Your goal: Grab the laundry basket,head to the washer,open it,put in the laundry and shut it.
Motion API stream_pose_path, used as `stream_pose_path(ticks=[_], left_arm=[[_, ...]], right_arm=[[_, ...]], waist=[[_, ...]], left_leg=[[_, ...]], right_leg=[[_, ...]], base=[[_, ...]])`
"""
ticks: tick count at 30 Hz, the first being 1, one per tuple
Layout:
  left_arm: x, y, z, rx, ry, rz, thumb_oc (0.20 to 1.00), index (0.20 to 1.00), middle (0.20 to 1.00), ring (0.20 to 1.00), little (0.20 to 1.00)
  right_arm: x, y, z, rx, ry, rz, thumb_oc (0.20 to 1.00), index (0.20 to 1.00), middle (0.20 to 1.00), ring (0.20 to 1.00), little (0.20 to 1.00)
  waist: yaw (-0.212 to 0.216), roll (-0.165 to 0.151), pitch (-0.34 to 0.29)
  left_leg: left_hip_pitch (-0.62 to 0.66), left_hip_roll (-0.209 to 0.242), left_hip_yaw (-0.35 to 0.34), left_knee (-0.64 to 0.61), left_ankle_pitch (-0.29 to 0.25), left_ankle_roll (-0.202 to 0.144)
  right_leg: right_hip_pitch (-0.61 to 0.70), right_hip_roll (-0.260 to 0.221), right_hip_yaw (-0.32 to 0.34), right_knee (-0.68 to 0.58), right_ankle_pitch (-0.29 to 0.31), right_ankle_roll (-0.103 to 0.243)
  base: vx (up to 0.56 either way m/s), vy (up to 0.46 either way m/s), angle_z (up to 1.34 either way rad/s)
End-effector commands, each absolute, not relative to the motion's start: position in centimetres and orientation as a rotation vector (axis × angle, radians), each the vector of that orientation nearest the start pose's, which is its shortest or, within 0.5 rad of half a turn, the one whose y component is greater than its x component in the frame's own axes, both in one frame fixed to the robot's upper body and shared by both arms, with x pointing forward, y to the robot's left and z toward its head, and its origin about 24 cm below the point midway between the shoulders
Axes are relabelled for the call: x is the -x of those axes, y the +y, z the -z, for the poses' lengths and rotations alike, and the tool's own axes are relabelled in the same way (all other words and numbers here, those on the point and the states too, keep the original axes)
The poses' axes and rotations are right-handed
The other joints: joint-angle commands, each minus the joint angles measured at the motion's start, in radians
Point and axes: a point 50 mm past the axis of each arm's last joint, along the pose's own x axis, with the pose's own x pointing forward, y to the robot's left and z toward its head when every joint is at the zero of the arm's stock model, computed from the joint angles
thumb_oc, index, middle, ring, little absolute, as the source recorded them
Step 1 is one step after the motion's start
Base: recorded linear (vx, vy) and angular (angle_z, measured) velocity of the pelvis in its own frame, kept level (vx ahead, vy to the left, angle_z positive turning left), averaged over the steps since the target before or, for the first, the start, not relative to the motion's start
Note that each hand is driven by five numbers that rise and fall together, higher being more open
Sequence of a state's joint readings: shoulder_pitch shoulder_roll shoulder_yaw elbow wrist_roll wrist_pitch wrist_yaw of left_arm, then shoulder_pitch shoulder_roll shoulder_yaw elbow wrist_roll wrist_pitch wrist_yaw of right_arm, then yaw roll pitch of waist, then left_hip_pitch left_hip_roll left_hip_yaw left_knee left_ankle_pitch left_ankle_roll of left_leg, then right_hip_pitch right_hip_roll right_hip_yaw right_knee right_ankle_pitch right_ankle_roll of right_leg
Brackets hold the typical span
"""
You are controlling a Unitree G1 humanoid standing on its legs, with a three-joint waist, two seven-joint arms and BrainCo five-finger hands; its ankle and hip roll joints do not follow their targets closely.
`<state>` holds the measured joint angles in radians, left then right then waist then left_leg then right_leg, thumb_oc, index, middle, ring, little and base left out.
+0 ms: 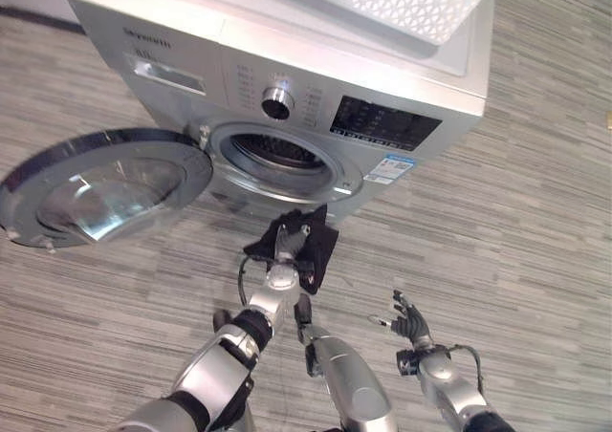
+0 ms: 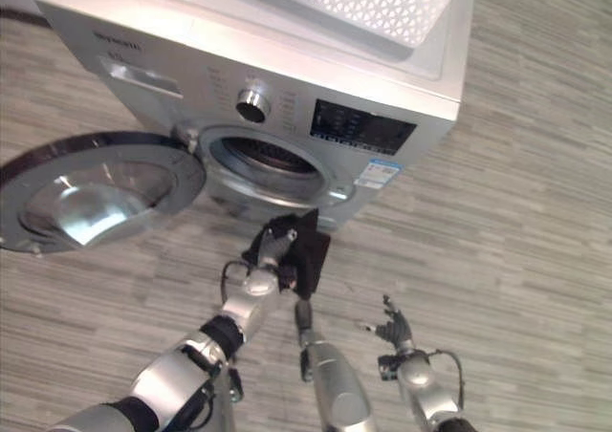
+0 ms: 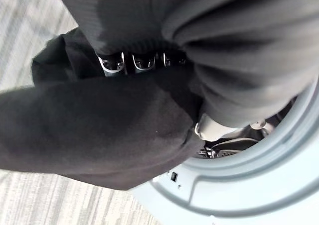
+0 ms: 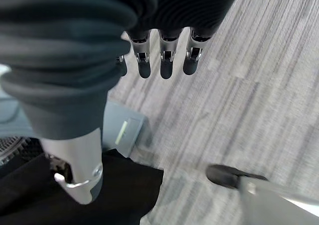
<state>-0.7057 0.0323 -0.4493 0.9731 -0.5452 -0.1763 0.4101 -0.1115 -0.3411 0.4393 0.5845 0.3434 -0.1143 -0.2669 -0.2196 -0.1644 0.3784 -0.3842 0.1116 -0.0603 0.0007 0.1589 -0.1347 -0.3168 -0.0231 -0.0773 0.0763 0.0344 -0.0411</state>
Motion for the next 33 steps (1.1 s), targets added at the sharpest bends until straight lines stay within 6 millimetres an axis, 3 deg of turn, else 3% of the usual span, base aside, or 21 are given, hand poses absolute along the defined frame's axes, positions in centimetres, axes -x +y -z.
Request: stream_pose_path(ticks=[1, 3, 6, 8, 15, 16, 17, 19, 20, 21, 23, 26, 29, 30, 33], left_arm=[[-35.7, 7.7, -4.7, 0.174, 0.124, -0.115, 0.2, 0.2, 0.2, 0.2, 0.2], [-35.7, 8.4, -4.7, 0.179, 0.115, -0.138, 0.2, 0.2, 0.2, 0.2, 0.2], [-35.4, 8.9, -4.3, 0.204, 0.116, -0.174, 0.2, 0.2, 0.2, 0.2, 0.2], [-35.5, 8.9, -4.5, 0.207, 0.109, -0.179, 0.2, 0.2, 0.2, 0.2, 0.2], [-36.8, 8.7, -7.7, 0.259, 0.013, -0.182, 0.2, 0.2, 0.2, 0.2, 0.2], [-37.1, 9.2, -8.6, 0.269, -0.018, -0.188, 0.2, 0.2, 0.2, 0.2, 0.2], [-37.1, 9.2, -8.6, 0.268, -0.019, -0.188, 0.2, 0.2, 0.2, 0.2, 0.2], [-37.4, 9.6, -9.0, 0.256, -0.028, -0.192, 0.2, 0.2, 0.2, 0.2, 0.2], [-37.7, 9.7, -9.6, 0.269, -0.033, -0.204, 0.2, 0.2, 0.2, 0.2, 0.2], [-37.7, 9.7, -9.6, 0.269, -0.033, -0.204, 0.2, 0.2, 0.2, 0.2, 0.2], [-38.2, 9.6, -10.5, 0.299, -0.043, -0.203, 0.2, 0.2, 0.2, 0.2, 0.2], [-38.7, 9.0, -13.1, 0.359, -0.113, -0.19, 0.2, 0.2, 0.2, 0.2, 0.2], [-39.0, 9.1, -13.9, 0.375, -0.136, -0.2, 0.2, 0.2, 0.2, 0.2, 0.2], [-39.2, 9.5, -15.9, 0.41, -0.206, -0.223, 0.2, 0.2, 0.2, 0.2, 0.2], [-39.4, 9.9, -17.5, 0.432, -0.255, -0.245, 0.2, 0.2, 0.2, 0.2, 0.2]], right_arm=[[-22.7, -17.5, 5.9, 0.138, 0.392, 0.039, 1.0, 1.0, 1.0, 1.0, 1.0], [-22.6, -17.2, 5.9, 0.125, 0.394, 0.029, 1.0, 1.0, 1.0, 1.0, 1.0], [-22.6, -16.6, 5.8, 0.103, 0.389, 0.012, 1.0, 1.0, 1.0, 1.0, 1.0], [-22.8, -16.4, 5.7, 0.09, 0.383, 0.012, 1.0, 1.0, 1.0, 1.0, 1.0], [-24.9, -15.4, 4.0, 0.06, 0.319, -0.012, 1.0, 1.0, 1.0, 1.0, 1.0], [-26.4, -14.4, 3.1, 0.059, 0.289, -0.022, 1.0, 1.0, 1.0, 1.0, 1.0], [-26.4, -14.4, 3.1, 0.059, 0.288, -0.022, 1.0, 1.0, 1.0, 1.0, 1.0], [-27.2, -13.6, 2.8, 0.064, 0.283, -0.03, 1.0, 1.0, 1.0, 1.0, 1.0], [-27.9, -13.1, 2.6, 0.067, 0.284, -0.025, 1.0, 1.0, 1.0, 1.0, 1.0], [-27.9, -13.1, 2.6, 0.067, 0.284, -0.025, 1.0, 1.0, 1.0, 1.0, 1.0], [-28.4, -12.4, 2.2, 0.086, 0.275, -0.046, 1.0, 1.0, 1.0, 1.0, 1.0], [-29.1, -12.5, 1.1, 0.11, 0.228, -0.049, 1.0, 1.0, 1.0, 1.0, 1.0], [-29.2, -12.5, 0.9, 0.105, 0.218, -0.048, 1.0, 1.0, 1.0, 1.0, 1.0], [-29.4, -12.7, 0.2, 0.085, 0.188, -0.037, 1.0, 1.0, 1.0, 1.0, 1.0], [-29.3, -12.7, -0.3, 0.065, 0.16, -0.038, 1.0, 1.0, 1.0, 1.0, 1.0]], waist=[[0.066, -0.012, -0.041], [0.081, -0.016, -0.04], [0.09, 0.011, -0.044], [0.087, 0.01, -0.045], [0.07, -0.004, -0.013], [0.079, -0.007, 0.01], [0.079, -0.008, 0.011], [0.097, 0.0, 0.018], [0.126, 0.014, 0.016], [0.125, 0.015, 0.016], [0.147, 0.009, 0.02], [0.143, -0.023, 0.064], [0.134, -0.03, 0.067], [0.117, -0.045, 0.069], [0.106, -0.054, 0.07]], left_leg=[[-0.067, 0.082, -0.081, 0.008, -0.045, 0.009], [-0.059, 0.099, -0.111, -0.036, -0.033, 0.003], [-0.023, 0.113, -0.074, -0.057, -0.006, -0.004], [-0.024, 0.107, -0.058, -0.04, 0.003, -0.005], [-0.124, 0.029, 0.051, 0.17, -0.091, 0.043], [-0.132, 0.025, 0.1, 0.189, -0.127, 0.061], [-0.131, 0.025, 0.1, 0.189, -0.128, 0.061], [-0.136, 0.048, 0.137, 0.183, -0.136, 0.063], [-0.14, 0.082, 0.184, 0.179, -0.142, 0.058], [-0.14, 0.081, 0.183, 0.18, -0.142, 0.058], [-0.121, 0.096, 0.217, 0.188, -0.169, 0.04], [-0.159, 0.081, 0.217, 0.23, -0.169, 0.051], [-0.175, 0.082, 0.21, 0.227, -0.167, 0.049], [-0.215, 0.083, 0.184, 0.221, -0.166, 0.046], [-0.256, 0.082, 0.172, 0.243, -0.176, 0.047]], right_leg=[[0.083, 0.076, 0.175, 0.056, -0.14, 0.115], [0.106, 0.086, 0.213, 0.063, -0.16, 0.116], [0.116, 0.081, 0.254, 0.08, -0.19, 0.121], [0.11, 0.072, 0.26, 0.087, -0.191, 0.127], [0.031, -0.007, 0.293, 0.148, -0.189, 0.164], [0.001, -0.047, 0.271, 0.146, -0.152, 0.189], [0.001, -0.047, 0.271, 0.146, -0.152, 0.189], [-0.019, -0.108, 0.154, 0.142, -0.102, 0.203], [0.021, -0.188, -0.031, 0.115, -0.084, 0.196], [0.022, -0.188, -0.032, 0.114, -0.084, 0.196], [0.084, -0.224, -0.132, 0.064, -0.083, 0.201], [0.038, -0.201, -0.124, 0.084, -0.09, 0.199], [0.022, -0.197, -0.133, 0.083, -0.084, 0.203], [-0.022, -0.193, -0.154, 0.094, -0.073, 0.213], [-0.057, -0.194, -0.16, 0.116, -0.079, 0.213]], base=[[0.22, 0.121, -0.74], [0.16, 0.138, -1.04], [0.1, 0.269, -0.86], [0.04, 0.298, -0.47], [-0.02, 0.304, -0.13], [-0.03, 0.209, -0.57], [-0.05, 0.266, -0.53], [-0.05, 0.118, -0.58], [-0.05, 0.111, -0.94], [-0.05, 0.136, -1.31], [0.02, 0.034, -0.93], [-0.04, -0.002, -0.23], [0.0, -0.052, -0.01], [0.03, -0.093, 0.12], [0.01, -0.045, 0.14]])
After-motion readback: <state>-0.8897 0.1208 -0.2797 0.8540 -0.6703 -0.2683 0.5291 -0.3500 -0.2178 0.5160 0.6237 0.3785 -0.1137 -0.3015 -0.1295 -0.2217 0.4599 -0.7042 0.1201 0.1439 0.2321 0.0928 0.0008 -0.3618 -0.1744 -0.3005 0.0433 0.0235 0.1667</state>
